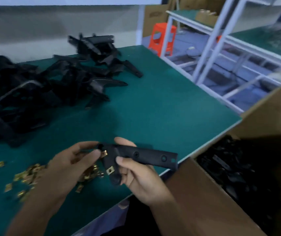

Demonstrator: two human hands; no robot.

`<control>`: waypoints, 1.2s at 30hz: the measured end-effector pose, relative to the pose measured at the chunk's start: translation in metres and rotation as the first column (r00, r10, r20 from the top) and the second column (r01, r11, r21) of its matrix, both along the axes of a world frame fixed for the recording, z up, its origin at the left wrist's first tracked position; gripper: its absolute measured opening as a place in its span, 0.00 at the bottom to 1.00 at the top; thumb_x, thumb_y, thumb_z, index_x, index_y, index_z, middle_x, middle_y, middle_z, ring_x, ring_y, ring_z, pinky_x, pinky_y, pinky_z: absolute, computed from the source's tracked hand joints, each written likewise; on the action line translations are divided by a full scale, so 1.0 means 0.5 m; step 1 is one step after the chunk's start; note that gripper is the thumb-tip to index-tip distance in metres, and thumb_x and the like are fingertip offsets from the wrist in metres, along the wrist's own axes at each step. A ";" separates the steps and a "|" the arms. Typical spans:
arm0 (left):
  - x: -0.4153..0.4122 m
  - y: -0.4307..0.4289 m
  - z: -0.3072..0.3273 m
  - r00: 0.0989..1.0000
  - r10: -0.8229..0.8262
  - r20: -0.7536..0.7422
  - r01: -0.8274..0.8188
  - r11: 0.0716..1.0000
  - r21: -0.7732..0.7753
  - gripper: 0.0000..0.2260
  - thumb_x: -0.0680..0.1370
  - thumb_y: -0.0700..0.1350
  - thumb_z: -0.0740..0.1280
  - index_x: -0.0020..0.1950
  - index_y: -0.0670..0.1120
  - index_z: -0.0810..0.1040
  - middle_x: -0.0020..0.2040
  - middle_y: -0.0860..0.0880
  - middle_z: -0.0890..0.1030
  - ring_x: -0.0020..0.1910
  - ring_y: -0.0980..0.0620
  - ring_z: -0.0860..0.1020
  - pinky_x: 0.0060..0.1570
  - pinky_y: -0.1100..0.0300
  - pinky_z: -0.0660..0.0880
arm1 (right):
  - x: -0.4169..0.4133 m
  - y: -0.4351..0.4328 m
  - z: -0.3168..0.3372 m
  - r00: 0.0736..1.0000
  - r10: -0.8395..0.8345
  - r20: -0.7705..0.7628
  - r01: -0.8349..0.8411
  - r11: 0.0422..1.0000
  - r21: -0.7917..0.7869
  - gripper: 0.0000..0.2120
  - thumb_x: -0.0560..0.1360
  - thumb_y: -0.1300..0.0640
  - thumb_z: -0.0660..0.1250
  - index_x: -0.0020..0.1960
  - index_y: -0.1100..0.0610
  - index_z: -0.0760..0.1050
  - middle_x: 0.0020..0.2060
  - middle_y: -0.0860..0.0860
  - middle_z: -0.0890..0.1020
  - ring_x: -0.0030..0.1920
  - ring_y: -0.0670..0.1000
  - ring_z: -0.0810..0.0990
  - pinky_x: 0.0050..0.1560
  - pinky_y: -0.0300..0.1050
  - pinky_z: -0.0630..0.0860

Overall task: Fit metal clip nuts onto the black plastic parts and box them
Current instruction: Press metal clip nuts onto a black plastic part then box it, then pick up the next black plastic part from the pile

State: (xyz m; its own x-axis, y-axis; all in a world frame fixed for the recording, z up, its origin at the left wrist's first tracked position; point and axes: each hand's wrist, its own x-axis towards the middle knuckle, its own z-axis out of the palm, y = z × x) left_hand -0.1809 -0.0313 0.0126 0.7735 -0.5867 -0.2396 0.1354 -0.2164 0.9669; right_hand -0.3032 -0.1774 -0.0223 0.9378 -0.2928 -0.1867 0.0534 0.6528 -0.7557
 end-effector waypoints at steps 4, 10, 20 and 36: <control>-0.005 -0.022 -0.021 0.999 -0.015 0.039 0.013 0.998 0.056 0.15 0.70 0.59 0.69 0.55 0.59 0.84 0.48 0.52 0.87 0.41 0.51 0.83 0.45 0.54 0.81 | -0.125 -0.096 0.016 0.958 -0.285 -0.032 0.285 0.932 0.225 0.24 0.73 0.67 0.66 0.68 0.55 0.78 0.57 0.54 0.85 0.47 0.51 0.85 0.45 0.43 0.81; 0.012 -0.052 -0.061 0.998 -0.053 -0.043 0.056 0.996 0.076 0.11 0.84 0.39 0.60 0.54 0.49 0.81 0.38 0.51 0.86 0.24 0.55 0.79 0.27 0.64 0.80 | -0.363 -0.277 0.035 0.486 -0.833 -0.265 0.826 0.339 0.449 0.14 0.77 0.51 0.69 0.56 0.61 0.78 0.41 0.52 0.83 0.35 0.46 0.82 0.35 0.33 0.78; -0.031 -0.030 0.001 0.999 0.036 -0.020 -0.035 0.998 0.055 0.10 0.80 0.45 0.67 0.47 0.58 0.86 0.45 0.49 0.87 0.43 0.51 0.84 0.42 0.59 0.80 | -0.176 -0.256 0.024 0.675 -0.703 -0.222 0.645 0.709 -0.284 0.08 0.82 0.57 0.65 0.59 0.55 0.81 0.41 0.51 0.87 0.34 0.48 0.81 0.32 0.38 0.76; -0.004 0.131 0.012 0.949 0.310 -0.057 -0.305 0.949 0.081 0.07 0.81 0.40 0.66 0.52 0.47 0.84 0.43 0.47 0.87 0.36 0.54 0.81 0.40 0.58 0.76 | 0.480 -0.198 0.048 0.821 -0.555 -0.132 -0.109 0.074 -0.991 0.26 0.80 0.43 0.64 0.74 0.50 0.62 0.64 0.57 0.70 0.60 0.62 0.73 0.46 0.52 0.71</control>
State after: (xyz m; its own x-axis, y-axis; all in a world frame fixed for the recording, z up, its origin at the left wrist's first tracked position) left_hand -0.1831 0.0343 0.0188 0.8940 -0.3025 -0.3305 0.2715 -0.2209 0.9367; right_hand -0.0634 -0.2762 0.0019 0.6979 -0.6966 0.1663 -0.4505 -0.6075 -0.6542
